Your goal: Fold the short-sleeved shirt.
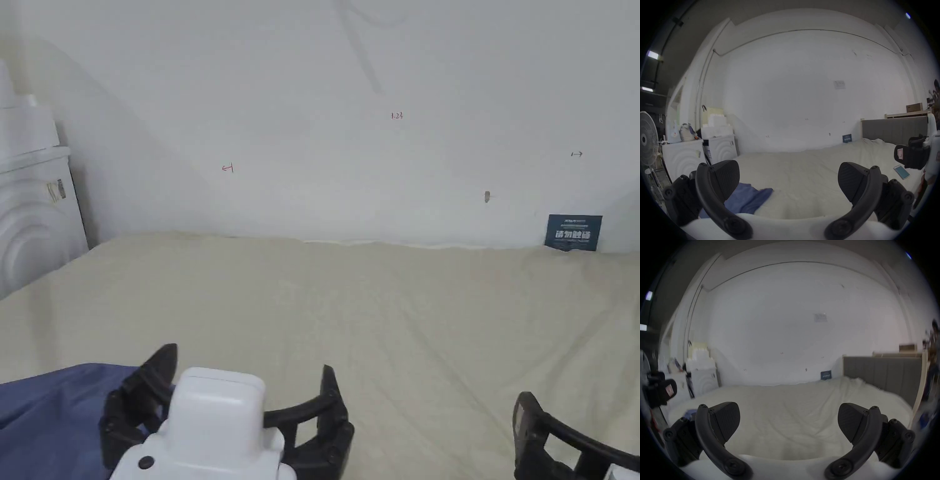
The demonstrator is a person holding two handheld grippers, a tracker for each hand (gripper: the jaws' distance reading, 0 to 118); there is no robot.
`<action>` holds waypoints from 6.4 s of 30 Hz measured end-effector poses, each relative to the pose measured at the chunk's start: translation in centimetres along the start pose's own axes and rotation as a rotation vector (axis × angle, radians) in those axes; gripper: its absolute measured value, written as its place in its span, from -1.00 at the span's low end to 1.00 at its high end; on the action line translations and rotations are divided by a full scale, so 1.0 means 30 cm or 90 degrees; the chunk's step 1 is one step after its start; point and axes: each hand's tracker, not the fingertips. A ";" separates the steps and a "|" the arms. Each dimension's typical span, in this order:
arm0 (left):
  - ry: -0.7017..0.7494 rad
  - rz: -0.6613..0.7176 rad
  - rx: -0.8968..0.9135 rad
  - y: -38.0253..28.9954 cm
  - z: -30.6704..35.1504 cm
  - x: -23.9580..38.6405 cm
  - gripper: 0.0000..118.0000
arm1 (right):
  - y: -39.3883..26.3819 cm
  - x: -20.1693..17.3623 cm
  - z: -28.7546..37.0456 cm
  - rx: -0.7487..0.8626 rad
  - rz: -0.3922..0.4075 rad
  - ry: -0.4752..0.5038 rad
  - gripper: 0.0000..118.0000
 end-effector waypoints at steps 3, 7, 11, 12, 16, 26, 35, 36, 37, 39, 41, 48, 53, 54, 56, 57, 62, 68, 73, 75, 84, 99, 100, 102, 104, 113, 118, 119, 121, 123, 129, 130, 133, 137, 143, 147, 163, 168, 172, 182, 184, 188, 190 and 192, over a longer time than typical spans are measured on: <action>0.001 0.003 -0.005 -0.012 -0.010 0.011 1.00 | 0.015 -0.026 0.011 0.019 0.042 0.006 1.00; 0.011 0.036 -0.007 -0.002 -0.018 -0.011 1.00 | 0.027 -0.043 0.011 0.028 0.035 0.018 1.00; -0.002 0.089 -0.033 -0.003 -0.027 -0.044 1.00 | 0.033 -0.047 0.009 0.027 0.022 0.026 1.00; -0.001 0.090 -0.035 -0.004 -0.026 -0.047 1.00 | 0.034 -0.046 0.010 0.028 0.021 0.028 1.00; -0.005 0.083 -0.035 -0.011 -0.022 -0.047 1.00 | 0.040 -0.045 0.014 0.037 0.014 0.020 1.00; -0.007 0.094 -0.017 -0.014 -0.028 -0.028 -0.75 | 0.028 -0.030 0.008 0.037 -0.022 0.009 -0.82; -0.024 0.094 -0.033 -0.022 -0.038 -0.034 -0.79 | 0.022 -0.025 0.000 0.025 -0.011 0.021 -1.00; -0.021 0.091 -0.032 -0.021 -0.038 -0.030 -0.79 | 0.022 -0.026 0.001 0.025 -0.012 0.023 -1.00; -0.023 0.088 -0.034 -0.021 -0.038 -0.031 -0.79 | 0.021 -0.028 0.000 0.029 -0.016 0.019 -1.00; -0.022 0.089 -0.038 -0.021 -0.041 -0.032 -0.79 | 0.023 -0.025 -0.002 0.026 -0.018 0.024 -1.00; -0.024 0.088 -0.048 -0.023 -0.047 -0.023 -0.79 | 0.021 -0.027 -0.005 0.026 -0.014 0.021 -1.00; -0.045 0.092 -0.075 -0.027 -0.056 -0.031 -1.00 | 0.017 -0.019 -0.015 0.019 -0.018 0.022 -1.00; -0.029 0.089 -0.074 -0.032 -0.061 -0.038 -1.00 | 0.020 -0.023 -0.030 0.014 -0.023 0.030 -1.00; -0.029 0.091 -0.075 -0.031 -0.062 -0.044 -1.00 | 0.021 -0.028 -0.032 0.013 -0.022 0.031 -1.00; -0.017 0.106 -0.073 -0.028 -0.060 -0.061 -1.00 | 0.025 -0.038 -0.041 0.014 -0.020 0.038 -1.00; -0.021 0.109 -0.076 -0.026 -0.062 -0.071 -1.00 | 0.028 -0.044 -0.045 0.014 -0.019 0.040 -1.00; 0.018 0.106 -0.082 -0.022 -0.058 -0.123 -1.00 | 0.045 -0.103 -0.082 0.010 -0.025 0.079 -1.00; 0.085 0.110 -0.080 0.002 -0.018 -0.255 -1.00 | 0.074 -0.262 -0.150 0.006 -0.018 0.182 -1.00; 0.205 0.101 -0.077 0.009 0.057 -0.398 -1.00 | 0.087 -0.459 -0.185 0.001 -0.011 0.286 -1.00; 0.255 0.111 -0.075 0.009 0.097 -0.458 -1.00 | 0.086 -0.536 -0.185 -0.006 -0.015 0.340 -1.00; 0.382 0.119 -0.081 -0.019 0.226 -0.630 -1.00 | 0.050 -0.772 -0.138 -0.033 0.005 0.480 -1.00; 0.348 0.167 -0.222 -0.257 0.022 -0.726 -1.00 | -0.089 -0.835 -0.258 -0.138 0.016 0.483 -1.00; 0.334 0.180 -0.242 -0.296 -0.016 -0.737 -1.00 | -0.107 -0.842 -0.276 -0.146 0.021 0.478 -1.00; 0.318 0.187 -0.269 -0.363 -0.079 -0.755 -1.00 | -0.128 -0.867 -0.303 -0.166 0.031 0.470 -1.00; 0.303 0.187 -0.301 -0.427 -0.150 -0.771 -1.00 | -0.162 -0.892 -0.346 -0.187 0.036 0.467 -1.00; 0.206 0.214 -0.421 -0.686 -0.462 -0.807 -1.00 | -0.311 -0.979 -0.496 -0.283 0.052 0.449 -1.00; 0.134 0.287 -0.423 -0.776 -0.565 -0.826 0.36 | -0.353 -0.969 -0.536 -0.308 0.048 0.434 -1.00; 0.124 0.276 -0.439 -0.787 -0.587 -0.821 0.80 | -0.356 -0.965 -0.540 -0.312 0.046 0.431 -1.00; 0.119 0.216 -0.481 -0.805 -0.611 -0.804 1.00 | -0.357 -0.955 -0.547 -0.319 0.040 0.428 -1.00; 0.104 0.175 -0.467 -0.812 -0.617 -0.791 1.00 | -0.356 -0.939 -0.549 -0.322 0.036 0.426 -1.00; 0.102 0.181 -0.573 -0.891 -0.688 -0.766 1.00 | -0.358 -0.922 -0.548 -0.329 0.031 0.426 -1.00; 0.114 0.163 -0.553 -0.888 -0.688 -0.757 1.00 | -0.364 -0.915 -0.549 -0.330 0.034 0.428 -1.00; 0.116 0.168 -0.562 -0.902 -0.699 -0.762 1.00 | -0.367 -0.918 -0.550 -0.333 0.041 0.428 -1.00; 0.120 0.167 -0.573 -0.860 -0.692 -0.779 0.44 | -0.366 -0.911 -0.552 -0.336 0.034 0.433 -1.00; 0.149 0.230 -0.535 -0.845 -0.639 -0.832 -0.86 | -0.368 -0.885 -0.542 -0.346 0.018 0.423 -1.00; 0.159 0.205 -0.527 -0.809 -0.630 -0.809 -0.86 | -0.354 -0.861 -0.534 -0.344 0.021 0.417 -1.00; 0.195 0.221 -0.358 -0.338 -0.497 -0.771 -0.86 | -0.221 -0.680 -0.486 -0.281 -0.057 0.354 -1.00; 0.154 0.171 -0.278 -0.123 -0.474 -0.730 -0.86 | -0.149 -0.597 -0.443 -0.240 -0.073 0.345 -1.00; 0.111 0.171 -0.216 0.043 -0.482 -0.680 -0.86 | -0.084 -0.512 -0.395 -0.197 -0.075 0.332 -1.00; -0.087 0.116 -0.104 0.359 -0.544 -0.324 -0.86 | 0.063 -0.231 -0.275 -0.104 -0.107 0.219 -1.00; -0.134 0.097 -0.091 0.394 -0.571 -0.222 -0.86 | 0.090 -0.151 -0.246 -0.091 -0.110 0.188 -1.00; -0.260 0.076 -0.084 0.417 -0.617 0.023 -0.86 | 0.120 0.010 -0.210 -0.065 -0.099 0.103 -1.00; -0.313 0.080 -0.086 0.388 -0.632 0.130 -0.86 | 0.130 0.088 -0.196 -0.053 -0.100 0.059 -1.00; -0.337 0.072 -0.098 0.311 -0.636 0.237 -0.86 | 0.135 0.159 -0.182 -0.043 -0.104 0.021 -1.00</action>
